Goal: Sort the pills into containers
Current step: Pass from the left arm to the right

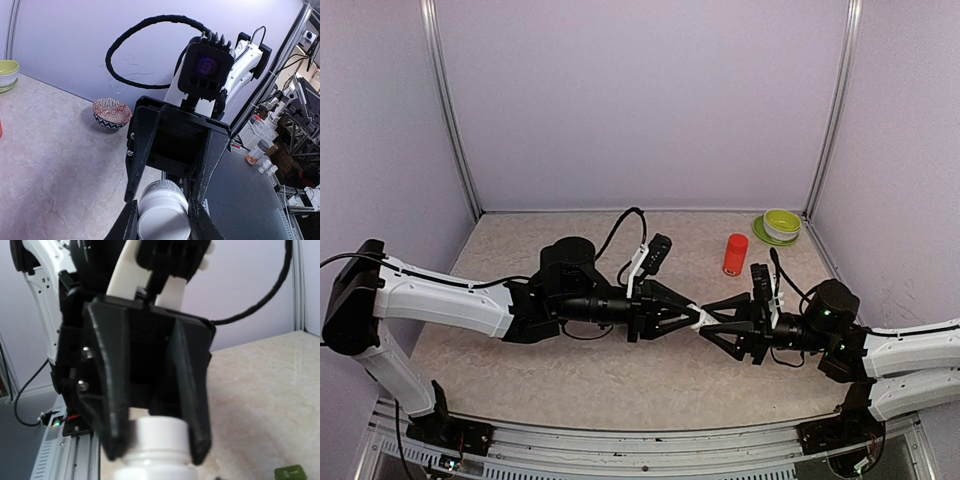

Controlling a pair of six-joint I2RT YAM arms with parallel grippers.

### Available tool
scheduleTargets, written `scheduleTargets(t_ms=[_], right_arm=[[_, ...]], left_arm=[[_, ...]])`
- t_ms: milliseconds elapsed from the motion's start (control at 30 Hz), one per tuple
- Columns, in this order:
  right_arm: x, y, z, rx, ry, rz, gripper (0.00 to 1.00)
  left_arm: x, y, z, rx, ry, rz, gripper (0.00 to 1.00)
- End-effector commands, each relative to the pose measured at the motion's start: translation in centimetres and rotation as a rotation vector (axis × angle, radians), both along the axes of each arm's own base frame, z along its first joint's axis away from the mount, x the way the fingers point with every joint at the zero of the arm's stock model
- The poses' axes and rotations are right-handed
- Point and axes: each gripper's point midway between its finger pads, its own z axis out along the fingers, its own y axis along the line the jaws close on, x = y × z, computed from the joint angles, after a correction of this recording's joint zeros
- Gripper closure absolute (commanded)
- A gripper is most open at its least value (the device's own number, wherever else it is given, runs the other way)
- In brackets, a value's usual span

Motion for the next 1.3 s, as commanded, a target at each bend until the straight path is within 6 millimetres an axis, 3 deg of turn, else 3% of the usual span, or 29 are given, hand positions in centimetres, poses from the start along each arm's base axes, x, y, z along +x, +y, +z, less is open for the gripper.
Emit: scheduleTargets(t_ms=[0, 67, 233, 800, 967, 1267], right_arm=[[-0.2, 0.3, 1.8, 0.047, -0.024, 0.011, 0.59], [-0.3, 0.5, 1.5, 0.039, -0.017, 0.021, 0.59], [0.0, 0.6, 1.2, 0.033, -0.01, 0.015, 0.48], [0.5, 0.3, 1.0, 0.032, -0.001, -0.026, 0.42], [0.9, 0.5, 0.5, 0.015, 0.009, -0.036, 0.33], [0.7, 0.5, 0.4, 0.019, 0.013, -0.031, 0.34]], left_arm=[[-0.5, -0.1, -0.2, -0.016, -0.005, -0.013, 0.93], [-0.4, 0.0, -0.1, -0.02, -0.007, -0.01, 0.94], [-0.5, 0.2, 0.2, -0.041, -0.017, -0.01, 0.93], [-0.5, 0.2, 0.4, -0.053, 0.006, -0.004, 0.94], [-0.5, 0.2, 0.5, -0.059, 0.011, -0.005, 0.94], [-0.5, 0.2, 0.4, -0.058, 0.012, -0.003, 0.94]])
